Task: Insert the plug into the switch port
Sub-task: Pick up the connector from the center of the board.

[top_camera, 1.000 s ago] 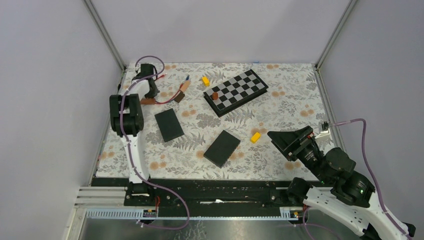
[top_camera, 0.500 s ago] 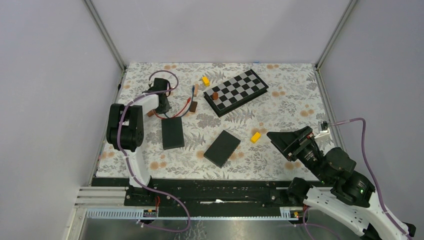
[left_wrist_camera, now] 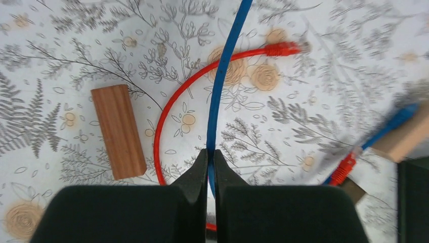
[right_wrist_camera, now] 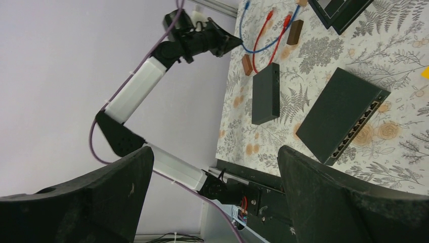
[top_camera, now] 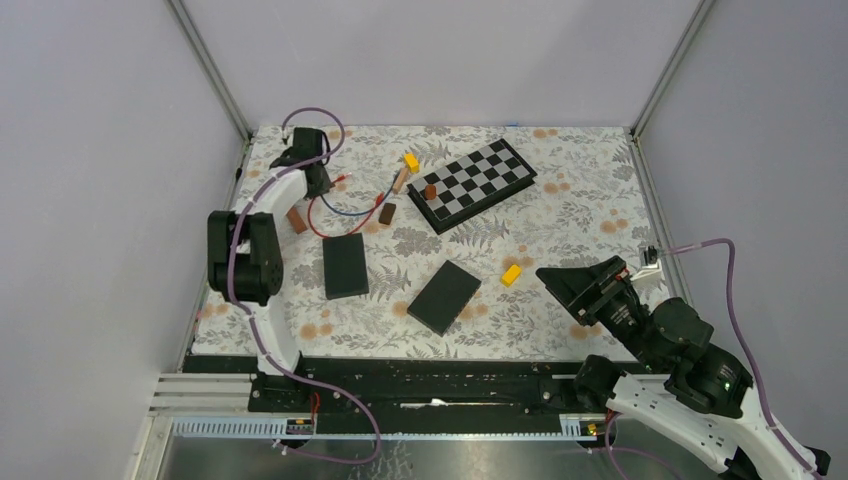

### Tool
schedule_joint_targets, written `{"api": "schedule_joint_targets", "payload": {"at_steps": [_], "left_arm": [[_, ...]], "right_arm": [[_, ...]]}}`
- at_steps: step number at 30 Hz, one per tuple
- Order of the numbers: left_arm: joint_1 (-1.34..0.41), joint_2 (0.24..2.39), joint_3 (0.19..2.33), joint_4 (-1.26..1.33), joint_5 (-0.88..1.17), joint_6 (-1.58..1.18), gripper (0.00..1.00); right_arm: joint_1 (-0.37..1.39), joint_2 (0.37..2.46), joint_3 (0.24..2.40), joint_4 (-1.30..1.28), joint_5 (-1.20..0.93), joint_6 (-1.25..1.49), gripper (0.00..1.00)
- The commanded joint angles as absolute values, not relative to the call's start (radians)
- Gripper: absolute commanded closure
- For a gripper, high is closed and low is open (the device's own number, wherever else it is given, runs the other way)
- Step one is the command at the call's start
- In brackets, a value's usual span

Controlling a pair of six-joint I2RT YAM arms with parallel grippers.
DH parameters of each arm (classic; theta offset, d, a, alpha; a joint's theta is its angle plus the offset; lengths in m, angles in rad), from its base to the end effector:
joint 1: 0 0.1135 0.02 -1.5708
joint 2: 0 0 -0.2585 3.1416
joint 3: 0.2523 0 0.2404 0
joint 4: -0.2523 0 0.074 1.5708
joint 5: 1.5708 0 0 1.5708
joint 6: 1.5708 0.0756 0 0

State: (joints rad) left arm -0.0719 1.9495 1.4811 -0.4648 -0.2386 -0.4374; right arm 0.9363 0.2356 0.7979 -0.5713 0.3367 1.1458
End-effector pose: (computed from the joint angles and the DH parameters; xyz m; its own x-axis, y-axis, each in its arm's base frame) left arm 0.4383 -0.0137 0.1836 -0.6961 -0.3625 -0.6197 -0.4034 0.9115 -0.0801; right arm 0.0669 0.0488 0.3474 -0.5163 0.7491 -0.4150 -0.2278 0.3470 0.9098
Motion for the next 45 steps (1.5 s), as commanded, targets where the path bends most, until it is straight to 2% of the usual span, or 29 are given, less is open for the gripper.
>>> {"api": "schedule_joint_targets", "payload": {"at_steps": [1, 8, 14, 22, 27, 31, 39, 45], "left_arm": [[-0.069, 1.754, 1.431, -0.337, -0.241, -0.423, 1.0], [-0.071, 1.596, 1.417, -0.347, -0.183, -0.427, 1.0], [-0.076, 1.439, 1.41, -0.378, -0.225, -0.383, 1.0], [-0.142, 1.269, 1.315, -0.412, 0.029, -0.427, 1.0], [-0.305, 1.148, 1.169, -0.383, 0.125, -0.476, 1.0], [-0.468, 1.083, 1.093, -0.371, 0.082, -0.526, 1.0], [-0.715, 1.015, 0.92, -0.229, 0.003, -0.673, 1.0], [-0.878, 1.036, 0.878, -0.169, -0.115, -0.751, 1.0]], "right_arm": [[0.942, 0.255, 0.814, -0.591, 0.369, 1.11, 0.0], [0.942, 0.235, 0.79, -0.591, 0.368, 1.106, 0.0], [0.941, 0.233, 0.795, -0.6, 0.397, 1.048, 0.0], [0.942, 0.275, 0.874, -0.624, 0.431, 0.897, 0.0], [0.941, 0.319, 0.934, -0.609, 0.384, 0.754, 0.0], [0.942, 0.357, 0.948, -0.597, 0.394, 0.71, 0.0], [0.942, 0.359, 0.815, -0.438, 0.449, 0.803, 0.0], [0.941, 0.364, 0.702, -0.328, 0.515, 0.894, 0.0]]}}
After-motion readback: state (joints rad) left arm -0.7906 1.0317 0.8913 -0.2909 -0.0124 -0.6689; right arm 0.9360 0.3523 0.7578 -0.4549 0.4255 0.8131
